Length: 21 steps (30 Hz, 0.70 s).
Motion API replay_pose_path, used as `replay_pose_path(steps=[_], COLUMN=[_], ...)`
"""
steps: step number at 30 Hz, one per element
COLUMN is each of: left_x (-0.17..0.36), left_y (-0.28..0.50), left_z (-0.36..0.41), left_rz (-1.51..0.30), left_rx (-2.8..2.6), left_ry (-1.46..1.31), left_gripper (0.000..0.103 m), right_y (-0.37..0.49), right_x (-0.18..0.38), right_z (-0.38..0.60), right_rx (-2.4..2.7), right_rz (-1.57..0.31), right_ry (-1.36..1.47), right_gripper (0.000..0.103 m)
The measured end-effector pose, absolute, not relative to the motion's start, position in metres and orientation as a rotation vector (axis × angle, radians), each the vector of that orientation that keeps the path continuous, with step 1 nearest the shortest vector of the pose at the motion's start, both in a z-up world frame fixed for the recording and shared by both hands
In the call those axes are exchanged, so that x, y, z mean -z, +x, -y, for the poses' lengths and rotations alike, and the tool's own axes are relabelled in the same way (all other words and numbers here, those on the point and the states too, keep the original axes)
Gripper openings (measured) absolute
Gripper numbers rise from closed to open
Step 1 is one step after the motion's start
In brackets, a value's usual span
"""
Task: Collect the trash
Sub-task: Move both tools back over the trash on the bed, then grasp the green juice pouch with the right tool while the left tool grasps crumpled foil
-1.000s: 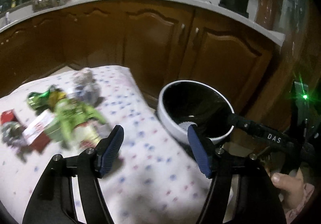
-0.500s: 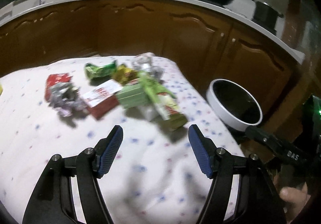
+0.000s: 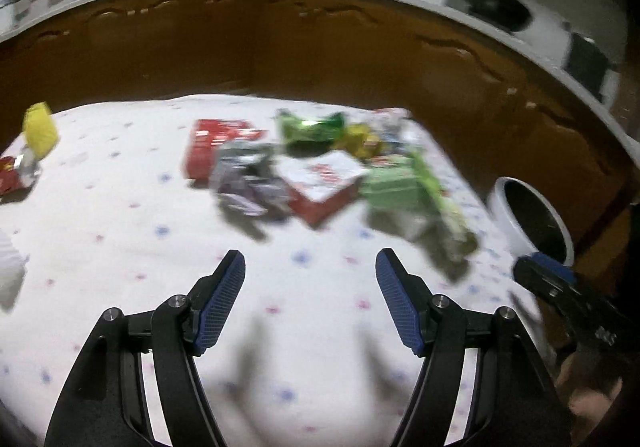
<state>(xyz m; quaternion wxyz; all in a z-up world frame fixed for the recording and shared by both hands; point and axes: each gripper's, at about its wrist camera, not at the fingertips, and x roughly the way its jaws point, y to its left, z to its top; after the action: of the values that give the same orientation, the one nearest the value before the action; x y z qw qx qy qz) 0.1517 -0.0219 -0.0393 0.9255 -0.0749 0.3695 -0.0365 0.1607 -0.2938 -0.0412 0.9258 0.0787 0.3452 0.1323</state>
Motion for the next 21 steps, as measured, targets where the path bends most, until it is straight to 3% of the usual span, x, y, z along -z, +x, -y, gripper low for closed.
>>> replay_pose_path(steps=[16,18,19,20,21], left_x=[0.063,0.067,0.068,0.069,0.071], left_y=[0.237,0.243,0.245,0.247,0.249], left_z=[-0.029,-0.032,-0.033,-0.033,-0.032], left_rz=[-0.840,-0.850,-0.856,-0.864,-0.875], left_rx=[-0.003,0.013,0.021,0.033,0.048], left_ry=[-0.216,-0.251,-0.263,-0.270,-0.275], left_gripper=[0.069,0.064,0.051,0.043,0.027], right_y=[0.212,0.217,0.219,0.220,0.220], right_x=[0.047,0.051,0.052,0.054,0.055], right_z=[0.234,0.231,0.231,0.233,0.236], right_rx=[-0.239,-0.218,-0.216,-0.215,-0.217], right_rz=[-0.684,-0.695,-0.703,-0.716,-0.722], right_ry=[-0.067,-0.094,-0.095,-0.083,-0.066], right_gripper=[0.083,0.073,0.061,0.043,0.033])
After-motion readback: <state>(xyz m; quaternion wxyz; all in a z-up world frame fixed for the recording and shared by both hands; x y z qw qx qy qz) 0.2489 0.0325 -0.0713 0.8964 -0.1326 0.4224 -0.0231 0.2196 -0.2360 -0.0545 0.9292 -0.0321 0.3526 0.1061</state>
